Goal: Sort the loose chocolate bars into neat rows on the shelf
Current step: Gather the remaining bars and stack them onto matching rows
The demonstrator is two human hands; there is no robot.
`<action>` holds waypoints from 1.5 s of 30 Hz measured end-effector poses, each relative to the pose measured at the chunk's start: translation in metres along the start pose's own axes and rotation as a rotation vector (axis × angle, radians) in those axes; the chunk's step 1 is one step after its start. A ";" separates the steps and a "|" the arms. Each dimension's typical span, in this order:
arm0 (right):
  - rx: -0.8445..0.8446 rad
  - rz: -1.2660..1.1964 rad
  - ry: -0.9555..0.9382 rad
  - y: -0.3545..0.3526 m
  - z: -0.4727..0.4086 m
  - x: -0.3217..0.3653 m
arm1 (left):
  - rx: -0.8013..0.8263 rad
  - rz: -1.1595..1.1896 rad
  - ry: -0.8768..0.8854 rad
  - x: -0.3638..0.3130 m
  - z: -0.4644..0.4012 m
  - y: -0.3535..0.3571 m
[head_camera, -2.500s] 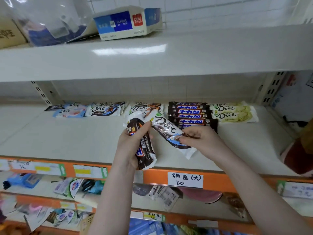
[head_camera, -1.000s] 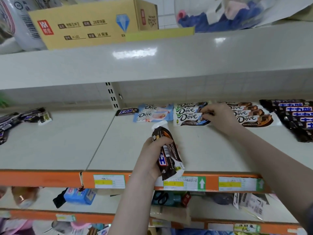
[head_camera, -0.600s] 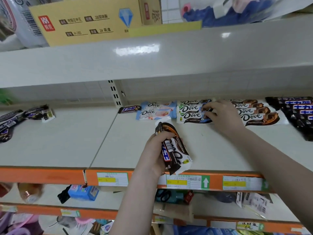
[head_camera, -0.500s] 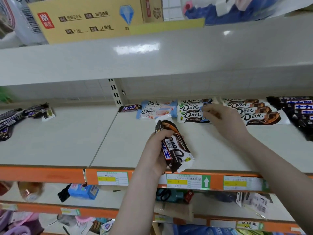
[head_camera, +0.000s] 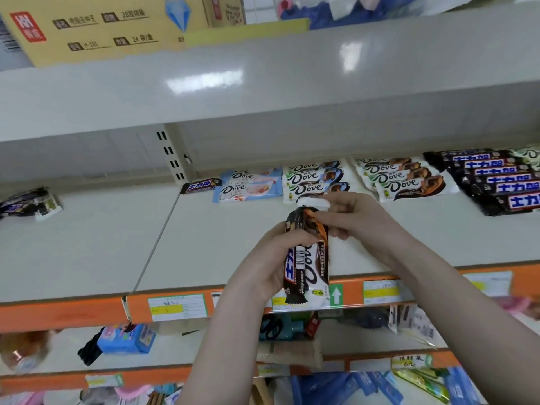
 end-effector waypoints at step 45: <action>-0.101 0.612 -0.185 -0.227 -0.032 -0.062 | -0.377 0.221 0.352 0.036 -0.021 0.118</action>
Point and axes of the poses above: each hand's wrist, its own z-axis away from the middle knuckle, its own y-axis out of the palm, x = y × z, the point moved 9 cm from there along -z, towards the middle knuckle, and after that the axes turned 11 degrees about z, right-handed, at the moved point
